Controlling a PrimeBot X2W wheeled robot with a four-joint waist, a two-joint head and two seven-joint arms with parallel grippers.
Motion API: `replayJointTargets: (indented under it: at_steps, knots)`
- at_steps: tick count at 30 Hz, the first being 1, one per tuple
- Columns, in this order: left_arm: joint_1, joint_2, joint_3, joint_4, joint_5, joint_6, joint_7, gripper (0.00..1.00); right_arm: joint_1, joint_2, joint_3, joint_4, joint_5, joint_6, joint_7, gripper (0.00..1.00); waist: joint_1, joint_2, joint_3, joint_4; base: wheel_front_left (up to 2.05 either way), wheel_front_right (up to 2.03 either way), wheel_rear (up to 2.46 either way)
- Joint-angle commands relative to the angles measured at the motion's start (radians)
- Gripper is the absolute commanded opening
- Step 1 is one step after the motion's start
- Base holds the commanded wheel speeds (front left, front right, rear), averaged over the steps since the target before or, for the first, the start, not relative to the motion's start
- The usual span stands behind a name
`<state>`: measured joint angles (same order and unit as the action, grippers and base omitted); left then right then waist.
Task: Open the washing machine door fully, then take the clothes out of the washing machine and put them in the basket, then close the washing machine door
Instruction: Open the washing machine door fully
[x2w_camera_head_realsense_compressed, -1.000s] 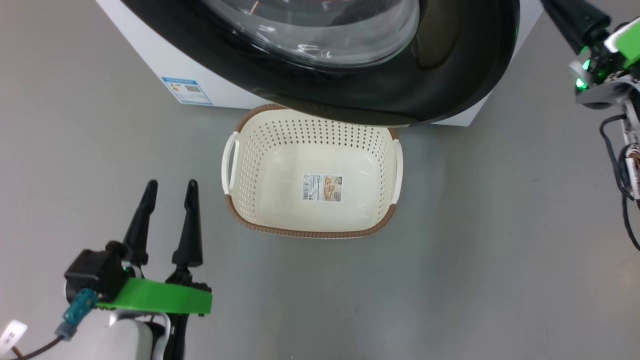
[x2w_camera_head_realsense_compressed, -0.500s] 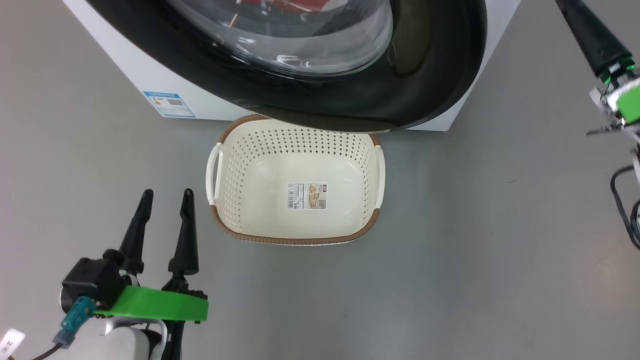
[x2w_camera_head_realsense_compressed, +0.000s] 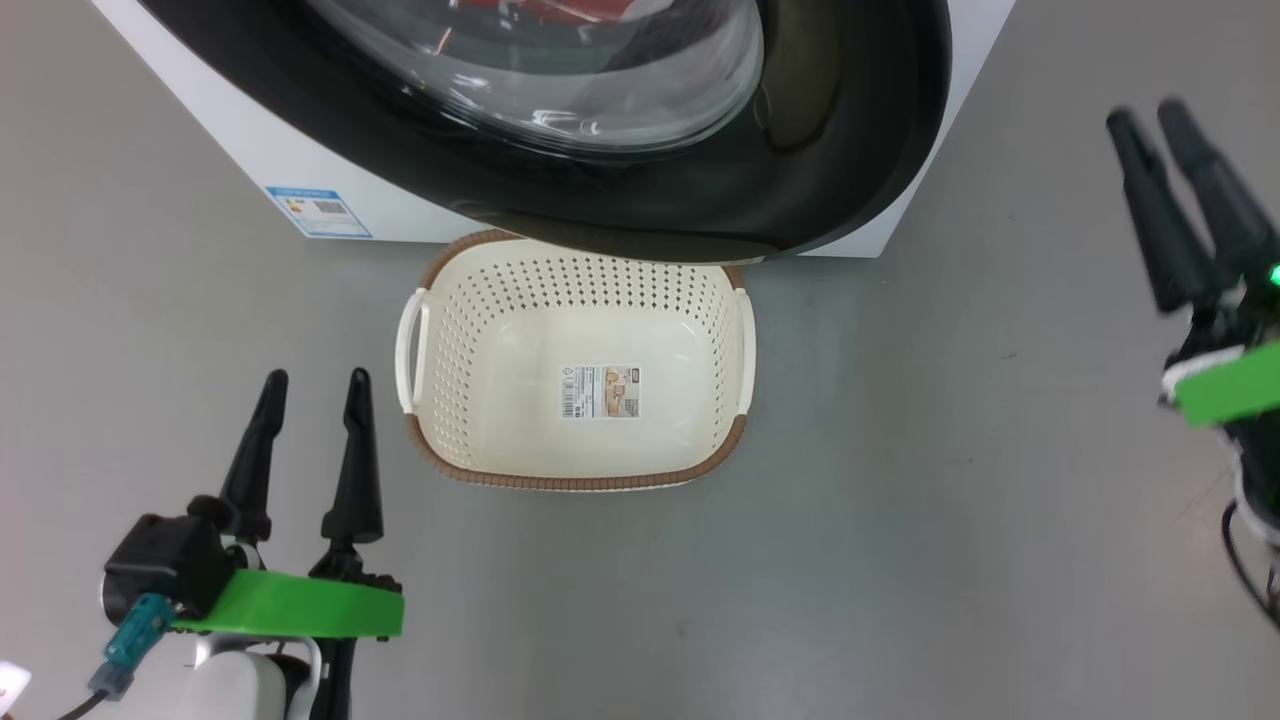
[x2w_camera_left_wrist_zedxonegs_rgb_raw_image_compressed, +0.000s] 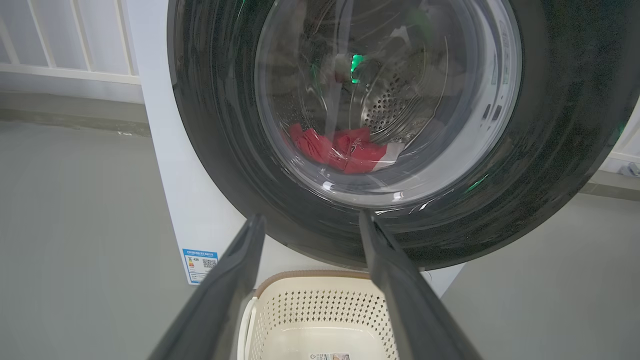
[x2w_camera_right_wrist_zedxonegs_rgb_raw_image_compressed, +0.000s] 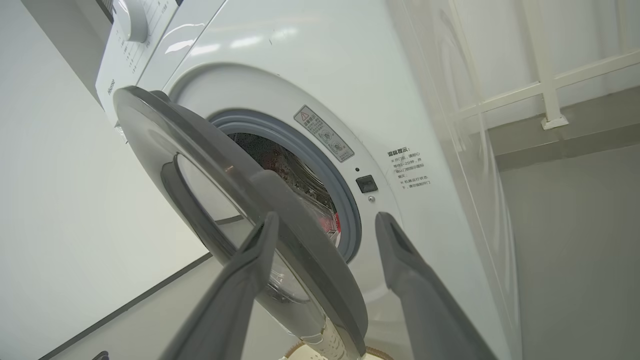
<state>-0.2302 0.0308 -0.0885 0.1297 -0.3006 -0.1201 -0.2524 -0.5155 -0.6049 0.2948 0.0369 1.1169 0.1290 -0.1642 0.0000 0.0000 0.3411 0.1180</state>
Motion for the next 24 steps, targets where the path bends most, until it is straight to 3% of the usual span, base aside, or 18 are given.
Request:
replayJointTargets:
  at_steps: [1,5,17,24]
  knots:
    - [0.007,0.019,0.037,-0.03,0.007,-0.005,-0.009,1.0,0.053,-0.021,0.021,-0.029,-0.041,0.002,-0.031,1.0,0.0,0.0,0.0,-0.002,0.0,0.0,0.0]
    - [0.011,0.019,0.043,-0.032,0.009,-0.006,-0.009,1.0,0.109,-0.004,0.023,-0.019,-0.135,0.002,-0.076,1.0,0.0,0.0,0.0,-0.005,0.0,0.0,0.0]
    - [0.017,0.019,0.069,-0.042,0.022,-0.007,-0.009,1.0,0.276,0.242,-0.152,-0.054,-0.451,0.002,-0.097,1.0,0.0,0.0,0.003,-0.033,0.0,0.0,0.0]
    - [0.013,0.019,0.071,-0.048,0.025,-0.008,-0.009,1.0,0.303,0.29,-0.182,-0.045,-0.553,0.002,-0.097,1.0,0.0,0.0,0.01,-0.029,0.0,0.0,0.0]
